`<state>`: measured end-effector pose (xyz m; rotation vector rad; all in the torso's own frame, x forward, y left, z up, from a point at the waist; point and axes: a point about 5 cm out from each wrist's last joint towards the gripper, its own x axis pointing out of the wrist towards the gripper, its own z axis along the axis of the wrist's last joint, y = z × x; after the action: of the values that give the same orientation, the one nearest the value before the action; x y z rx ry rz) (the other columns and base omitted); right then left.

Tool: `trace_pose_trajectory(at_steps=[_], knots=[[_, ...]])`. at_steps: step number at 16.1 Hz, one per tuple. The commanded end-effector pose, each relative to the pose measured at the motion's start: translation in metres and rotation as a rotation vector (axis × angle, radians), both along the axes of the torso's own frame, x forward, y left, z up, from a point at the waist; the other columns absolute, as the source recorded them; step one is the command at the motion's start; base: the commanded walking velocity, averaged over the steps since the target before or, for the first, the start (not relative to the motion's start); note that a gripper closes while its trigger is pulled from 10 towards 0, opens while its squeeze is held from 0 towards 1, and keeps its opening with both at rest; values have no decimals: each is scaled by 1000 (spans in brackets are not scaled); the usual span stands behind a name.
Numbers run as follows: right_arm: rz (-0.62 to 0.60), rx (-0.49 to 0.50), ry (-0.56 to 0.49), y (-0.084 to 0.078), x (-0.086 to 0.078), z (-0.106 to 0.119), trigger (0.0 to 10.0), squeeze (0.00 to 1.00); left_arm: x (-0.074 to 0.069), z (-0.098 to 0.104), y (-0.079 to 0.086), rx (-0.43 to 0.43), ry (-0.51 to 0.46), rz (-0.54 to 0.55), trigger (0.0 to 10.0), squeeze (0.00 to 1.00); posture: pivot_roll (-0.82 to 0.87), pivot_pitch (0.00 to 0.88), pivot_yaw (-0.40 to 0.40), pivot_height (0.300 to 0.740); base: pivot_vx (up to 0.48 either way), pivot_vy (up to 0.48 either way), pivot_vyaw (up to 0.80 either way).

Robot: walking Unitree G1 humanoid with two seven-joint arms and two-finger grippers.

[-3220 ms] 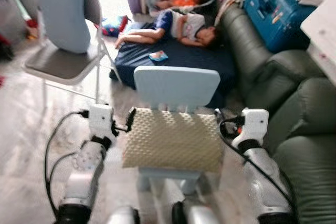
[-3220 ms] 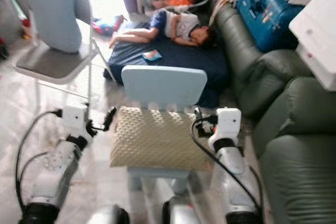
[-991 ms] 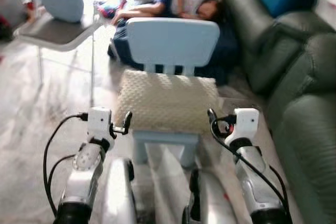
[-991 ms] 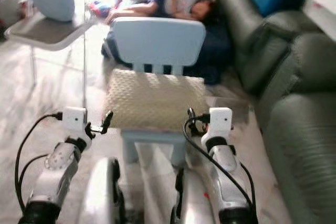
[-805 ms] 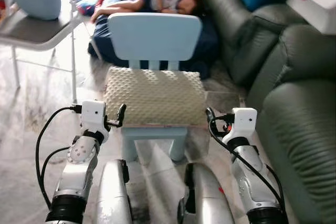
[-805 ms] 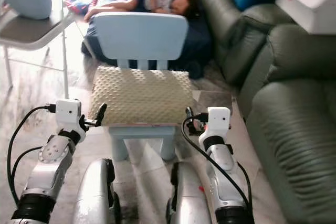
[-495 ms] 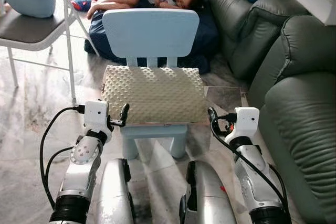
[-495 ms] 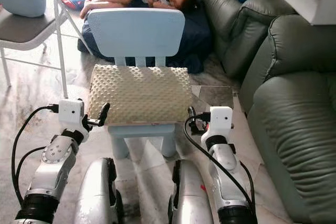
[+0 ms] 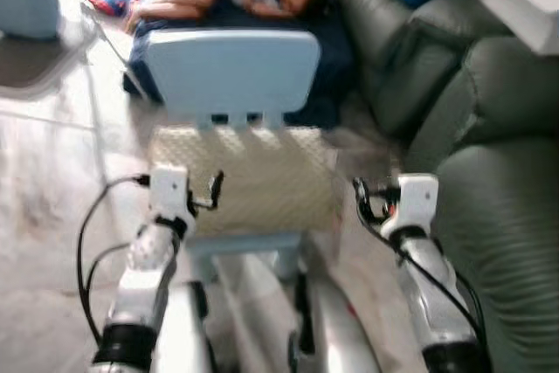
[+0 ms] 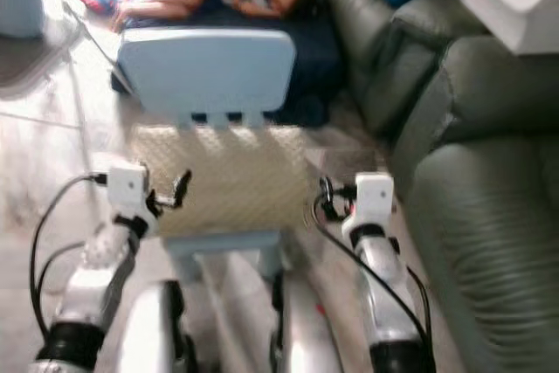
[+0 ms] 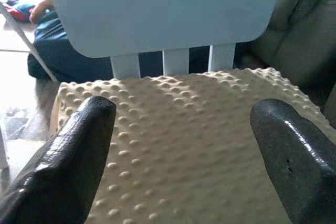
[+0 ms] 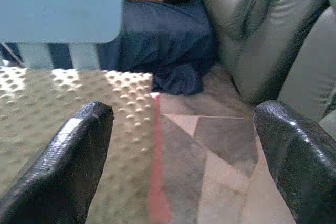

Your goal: Move the pillow to the sofa

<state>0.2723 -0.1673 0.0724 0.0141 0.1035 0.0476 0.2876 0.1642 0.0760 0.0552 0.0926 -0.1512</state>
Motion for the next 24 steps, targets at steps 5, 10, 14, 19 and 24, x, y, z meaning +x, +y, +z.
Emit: trace_pose_trajectory(at_steps=[5,10,14,19,24], knots=[[43,14,13,7,-6,-2,10000,0,-8,-5,14,39,28,50,10000,0,-82,189,-53,602,0,0,81],[45,45,47,6,-16,-5,10000,0,-11,-5,42,119,50,75,10000,0,-62,266,-58,549,0,0,0],[77,66,49,11,-9,-1,10000,0,1,7,48,125,22,105,10000,0,-56,293,-64,530,0,0,0],[87,74,38,12,-3,4,10000,0,3,10,45,121,4,95,10000,0,-54,318,-65,515,0,0,0],[99,79,13,12,-2,11,10000,0,7,13,42,114,-12,121,10000,0,-73,319,-64,500,0,0,0]])
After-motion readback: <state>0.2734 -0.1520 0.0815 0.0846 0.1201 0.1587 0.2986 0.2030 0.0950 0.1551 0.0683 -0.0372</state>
